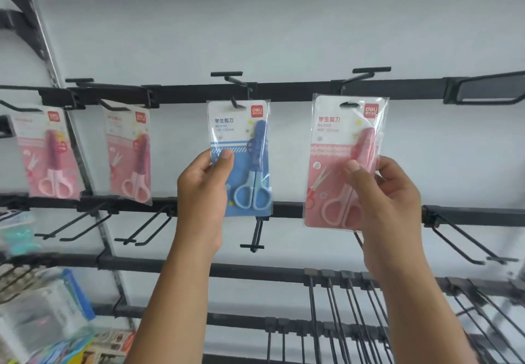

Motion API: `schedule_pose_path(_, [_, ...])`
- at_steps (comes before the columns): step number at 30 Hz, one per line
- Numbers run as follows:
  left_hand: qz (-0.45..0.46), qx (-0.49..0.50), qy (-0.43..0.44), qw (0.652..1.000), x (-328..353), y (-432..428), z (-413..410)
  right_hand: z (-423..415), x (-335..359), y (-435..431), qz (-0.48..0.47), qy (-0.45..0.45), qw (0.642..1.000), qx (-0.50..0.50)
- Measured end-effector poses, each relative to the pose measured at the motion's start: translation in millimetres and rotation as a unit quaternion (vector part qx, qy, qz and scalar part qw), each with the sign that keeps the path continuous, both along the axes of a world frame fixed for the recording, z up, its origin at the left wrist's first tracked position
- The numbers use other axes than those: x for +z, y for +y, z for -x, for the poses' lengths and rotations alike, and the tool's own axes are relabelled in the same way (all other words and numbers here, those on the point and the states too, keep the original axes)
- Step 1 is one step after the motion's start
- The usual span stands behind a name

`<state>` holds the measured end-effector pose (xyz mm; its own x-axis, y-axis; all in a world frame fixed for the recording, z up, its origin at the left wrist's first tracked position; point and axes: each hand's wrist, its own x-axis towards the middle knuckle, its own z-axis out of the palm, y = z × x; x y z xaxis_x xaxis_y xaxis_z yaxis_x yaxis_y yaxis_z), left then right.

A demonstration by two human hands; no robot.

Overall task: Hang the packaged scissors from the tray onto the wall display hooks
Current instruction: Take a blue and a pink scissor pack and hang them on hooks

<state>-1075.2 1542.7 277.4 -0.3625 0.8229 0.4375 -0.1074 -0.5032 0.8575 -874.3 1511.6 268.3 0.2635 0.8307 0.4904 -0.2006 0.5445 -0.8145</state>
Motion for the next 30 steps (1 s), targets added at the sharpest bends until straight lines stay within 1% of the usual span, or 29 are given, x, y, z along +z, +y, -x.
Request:
schedule_pose_path(6, [0.005,-0.002,-0.004,1.000,-6.6,11.0,4.5,-8.7,11.5,2.9,-0.006,-0.002,0.999,-0.035])
schedule_pose_path(9, [-0.003,0.004,0.003,1.000,-8.3,13.3,6.5,-12.1,10.9,6.4,0.011,-0.020,0.999,-0.038])
schedule_pose_path(14, [-0.010,0.007,0.005,1.000,-9.8,13.7,9.5,-15.4,-0.1,12.4,0.033,-0.020,0.998,-0.045])
schedule_pose_path(16, [-0.011,0.014,0.006,1.000,-9.7,12.8,9.7,-15.9,-1.9,15.8,0.034,-0.039,0.998,-0.044])
schedule_pose_path(19, [-0.019,0.028,0.015,0.999,-11.8,11.3,10.6,-18.2,-1.2,21.5,0.040,-0.075,0.995,-0.047])
schedule_pose_path(23, [-0.033,0.074,0.054,0.995,-15.1,2.4,11.3,-23.0,-1.9,18.1,0.045,-0.127,0.986,-0.100])
schedule_pose_path(27, [-0.028,0.163,0.121,0.979,-22.3,-15.9,10.9,-34.0,-8.1,-1.3,0.041,-0.240,0.950,-0.195])
schedule_pose_path(30, [-0.010,0.219,0.131,0.967,-31.0,-35.5,8.3,-41.2,-13.6,-18.3,0.033,-0.329,0.916,-0.227])
